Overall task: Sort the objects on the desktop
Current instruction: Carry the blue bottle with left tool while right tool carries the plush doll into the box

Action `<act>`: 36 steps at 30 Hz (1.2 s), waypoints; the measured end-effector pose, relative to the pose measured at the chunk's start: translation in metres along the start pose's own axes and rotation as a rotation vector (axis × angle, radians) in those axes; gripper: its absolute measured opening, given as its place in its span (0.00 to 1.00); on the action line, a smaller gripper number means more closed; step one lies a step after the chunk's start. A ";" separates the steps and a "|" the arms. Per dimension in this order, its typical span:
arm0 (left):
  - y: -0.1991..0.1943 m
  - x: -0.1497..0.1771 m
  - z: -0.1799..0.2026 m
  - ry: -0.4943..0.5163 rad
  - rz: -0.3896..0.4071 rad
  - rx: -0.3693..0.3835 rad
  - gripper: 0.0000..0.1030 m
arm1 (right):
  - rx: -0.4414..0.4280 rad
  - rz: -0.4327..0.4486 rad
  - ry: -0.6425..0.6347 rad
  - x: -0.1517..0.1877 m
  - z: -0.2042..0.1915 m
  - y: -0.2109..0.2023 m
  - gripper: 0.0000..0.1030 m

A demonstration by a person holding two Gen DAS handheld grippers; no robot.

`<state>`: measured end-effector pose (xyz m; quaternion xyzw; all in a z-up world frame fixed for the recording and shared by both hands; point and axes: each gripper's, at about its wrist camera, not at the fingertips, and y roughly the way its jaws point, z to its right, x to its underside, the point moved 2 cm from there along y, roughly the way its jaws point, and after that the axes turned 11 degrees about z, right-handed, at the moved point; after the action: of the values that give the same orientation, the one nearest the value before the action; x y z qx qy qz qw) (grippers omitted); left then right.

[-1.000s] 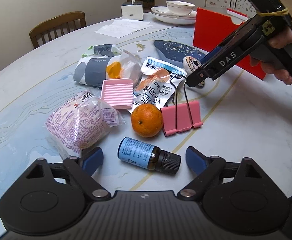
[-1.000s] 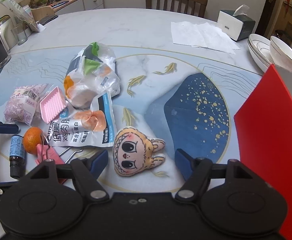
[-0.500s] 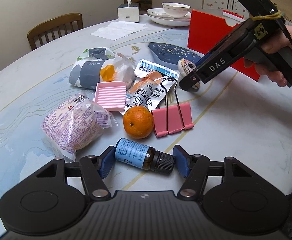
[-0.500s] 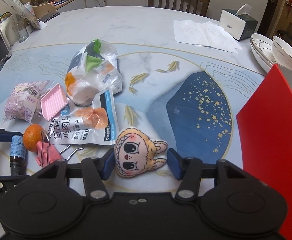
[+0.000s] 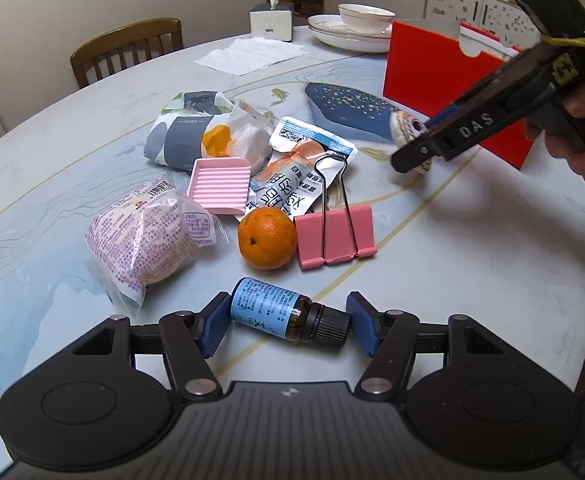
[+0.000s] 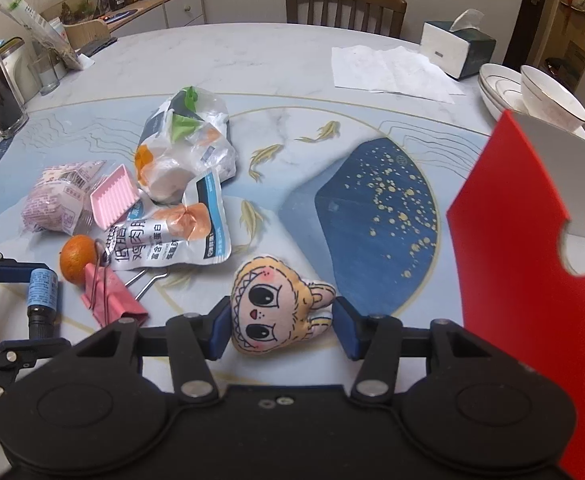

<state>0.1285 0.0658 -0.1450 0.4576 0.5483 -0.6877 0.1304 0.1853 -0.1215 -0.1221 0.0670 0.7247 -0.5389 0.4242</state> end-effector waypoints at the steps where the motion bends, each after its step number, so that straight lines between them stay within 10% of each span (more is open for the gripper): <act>1: -0.002 -0.001 0.001 -0.010 0.002 -0.002 0.60 | -0.001 0.001 0.002 0.001 0.001 -0.003 0.50; 36: -0.054 -0.109 0.071 -0.096 0.162 0.036 0.61 | -0.041 0.141 0.029 -0.022 0.043 -0.146 0.50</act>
<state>0.1171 -0.0115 -0.0284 0.4693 0.4903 -0.7056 0.2036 0.1419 -0.2094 -0.0035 0.1167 0.7353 -0.4916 0.4517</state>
